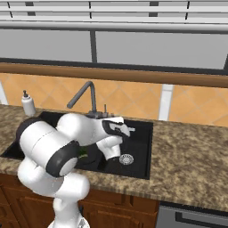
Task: Pick the pan and sponge and place them into the sink. Then turn on the water.
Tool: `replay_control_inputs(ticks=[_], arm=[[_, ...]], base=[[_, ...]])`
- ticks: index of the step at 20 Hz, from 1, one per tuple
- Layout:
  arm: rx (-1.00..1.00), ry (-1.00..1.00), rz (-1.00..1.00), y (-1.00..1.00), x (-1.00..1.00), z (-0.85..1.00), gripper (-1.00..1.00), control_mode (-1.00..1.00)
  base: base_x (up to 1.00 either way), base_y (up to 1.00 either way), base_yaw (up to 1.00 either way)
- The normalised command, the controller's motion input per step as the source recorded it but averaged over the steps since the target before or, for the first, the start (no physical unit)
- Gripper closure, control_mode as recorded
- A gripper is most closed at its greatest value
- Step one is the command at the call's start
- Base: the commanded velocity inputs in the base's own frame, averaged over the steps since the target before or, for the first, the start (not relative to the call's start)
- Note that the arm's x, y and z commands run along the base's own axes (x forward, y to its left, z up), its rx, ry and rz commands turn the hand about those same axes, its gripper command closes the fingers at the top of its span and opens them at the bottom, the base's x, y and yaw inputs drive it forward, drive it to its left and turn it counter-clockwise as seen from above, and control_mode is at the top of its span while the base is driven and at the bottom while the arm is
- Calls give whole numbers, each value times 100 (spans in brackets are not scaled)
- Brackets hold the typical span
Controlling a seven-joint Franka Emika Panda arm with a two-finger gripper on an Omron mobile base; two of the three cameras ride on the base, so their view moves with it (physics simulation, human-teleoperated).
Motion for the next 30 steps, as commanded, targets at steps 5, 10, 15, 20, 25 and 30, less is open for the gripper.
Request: replay_control_inputs(ticks=[5,10,15,20,25,30], arm=[[0,1,0,0,34,-24,-100,-100],[0,1,0,1,33,-23,-100,-100],[0,0,0,11,38,-4,-100,-100],[0,0,0,26,39,0,-100,-100],[0,1,0,11,41,0,-100,-100],[2,4,0,1,48,0,-100,-100]], base=[[0,0,0],[0,0,0],[0,0,0],[0,0,0],[0,0,0],[0,0,0]])
